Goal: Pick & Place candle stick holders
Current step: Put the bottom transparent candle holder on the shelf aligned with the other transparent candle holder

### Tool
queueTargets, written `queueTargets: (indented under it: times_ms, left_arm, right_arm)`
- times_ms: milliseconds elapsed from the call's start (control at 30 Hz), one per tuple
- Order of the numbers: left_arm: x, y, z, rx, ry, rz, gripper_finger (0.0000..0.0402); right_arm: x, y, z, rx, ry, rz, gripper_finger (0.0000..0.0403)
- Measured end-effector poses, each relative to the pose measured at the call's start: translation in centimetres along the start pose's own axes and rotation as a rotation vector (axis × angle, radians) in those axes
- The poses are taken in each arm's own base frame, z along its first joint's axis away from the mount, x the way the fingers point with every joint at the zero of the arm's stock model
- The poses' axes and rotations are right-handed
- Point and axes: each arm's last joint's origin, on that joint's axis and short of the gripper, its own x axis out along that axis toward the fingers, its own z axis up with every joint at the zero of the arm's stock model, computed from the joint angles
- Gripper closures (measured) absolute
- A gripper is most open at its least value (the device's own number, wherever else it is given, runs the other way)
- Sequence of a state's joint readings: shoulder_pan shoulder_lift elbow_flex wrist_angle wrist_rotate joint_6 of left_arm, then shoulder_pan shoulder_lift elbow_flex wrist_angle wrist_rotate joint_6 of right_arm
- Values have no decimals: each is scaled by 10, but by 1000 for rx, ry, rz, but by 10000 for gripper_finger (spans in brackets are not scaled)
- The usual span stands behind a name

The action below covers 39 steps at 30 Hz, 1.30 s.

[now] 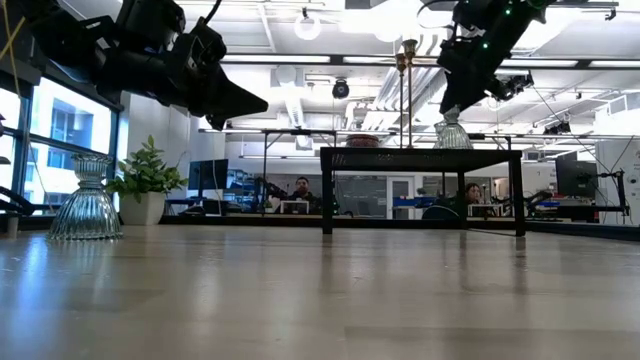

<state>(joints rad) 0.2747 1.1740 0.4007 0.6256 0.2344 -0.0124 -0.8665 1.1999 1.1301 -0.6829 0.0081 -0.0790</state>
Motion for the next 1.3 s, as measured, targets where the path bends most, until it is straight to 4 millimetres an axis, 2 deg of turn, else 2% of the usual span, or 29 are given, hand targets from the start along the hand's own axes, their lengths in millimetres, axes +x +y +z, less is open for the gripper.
queueTargets:
  times_ms: [200,567,1300]
  left_arm:
    - [0,0,0,0,0,0,399]
    - [0,0,0,0,0,0,399]
    - [0,0,0,0,0,0,399]
  right_arm:
    - [1,0,0,23,3,-6,233]
    - [14,0,0,31,37,-23,233]
    - [14,0,0,52,43,-29,214]
